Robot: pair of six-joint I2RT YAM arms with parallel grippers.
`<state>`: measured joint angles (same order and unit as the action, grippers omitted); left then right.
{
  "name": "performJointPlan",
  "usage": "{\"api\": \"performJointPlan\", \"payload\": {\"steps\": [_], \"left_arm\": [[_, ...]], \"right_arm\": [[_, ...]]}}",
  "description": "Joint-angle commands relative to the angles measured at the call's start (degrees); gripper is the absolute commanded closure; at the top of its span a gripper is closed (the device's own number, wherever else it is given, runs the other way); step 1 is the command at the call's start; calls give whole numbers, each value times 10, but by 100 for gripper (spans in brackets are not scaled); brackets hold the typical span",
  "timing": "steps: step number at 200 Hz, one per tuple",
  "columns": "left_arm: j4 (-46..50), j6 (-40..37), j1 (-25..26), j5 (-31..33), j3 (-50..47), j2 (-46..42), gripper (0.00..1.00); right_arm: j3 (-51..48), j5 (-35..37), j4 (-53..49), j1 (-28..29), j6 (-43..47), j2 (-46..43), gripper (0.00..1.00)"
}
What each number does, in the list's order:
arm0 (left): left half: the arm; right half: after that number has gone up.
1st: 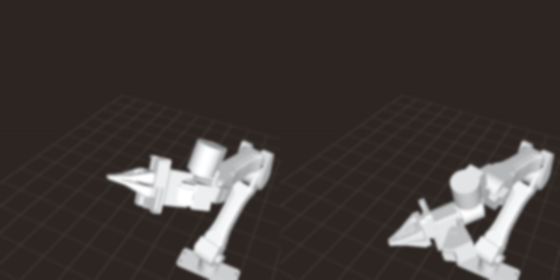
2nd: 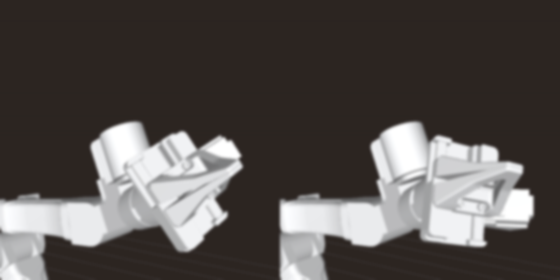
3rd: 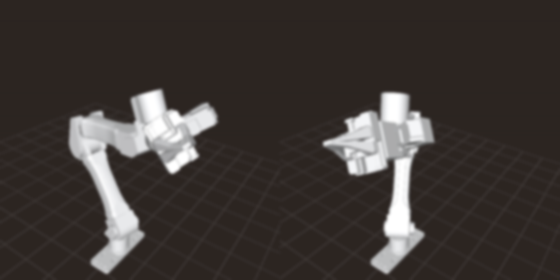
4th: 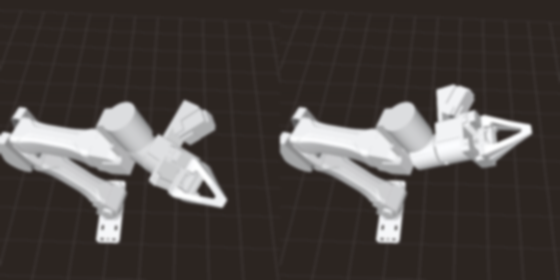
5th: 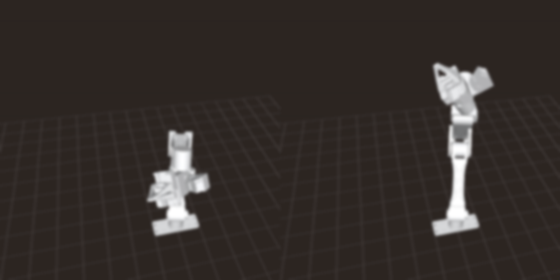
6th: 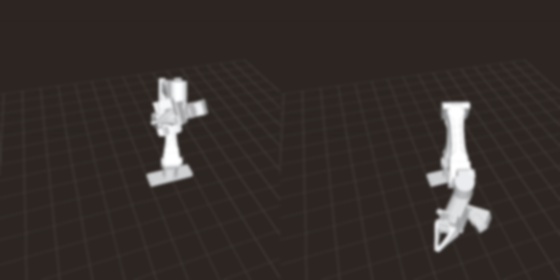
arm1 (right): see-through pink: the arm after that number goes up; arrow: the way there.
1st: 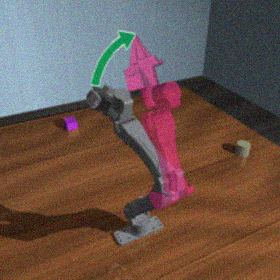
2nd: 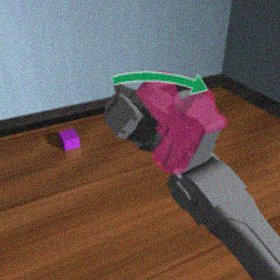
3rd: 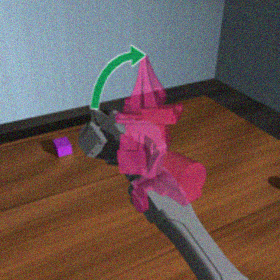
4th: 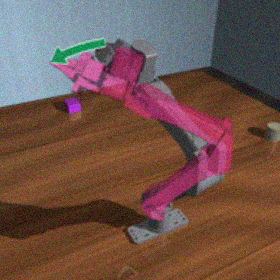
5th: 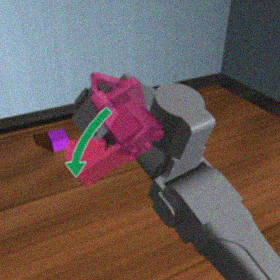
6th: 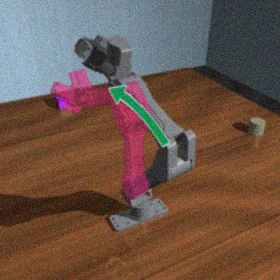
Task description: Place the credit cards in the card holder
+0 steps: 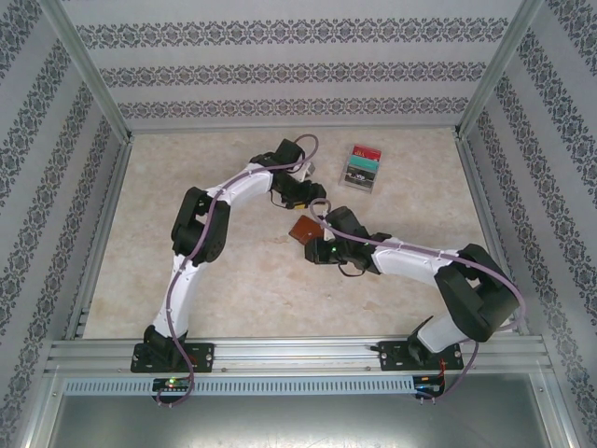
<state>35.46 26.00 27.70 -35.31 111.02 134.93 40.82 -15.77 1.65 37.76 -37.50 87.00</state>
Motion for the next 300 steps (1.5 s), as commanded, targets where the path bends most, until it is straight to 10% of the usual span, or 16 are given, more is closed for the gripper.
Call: {"api": "performJointPlan", "payload": {"steps": [1,300], "left_arm": [[46,-25,12,-37,16,1,36],[-273,204,75,40,-446,-273,46]], "right_arm": [[-12,28,50,1,-37,17,78],[-12,-30,-4,-172,-9,10,70]]}}
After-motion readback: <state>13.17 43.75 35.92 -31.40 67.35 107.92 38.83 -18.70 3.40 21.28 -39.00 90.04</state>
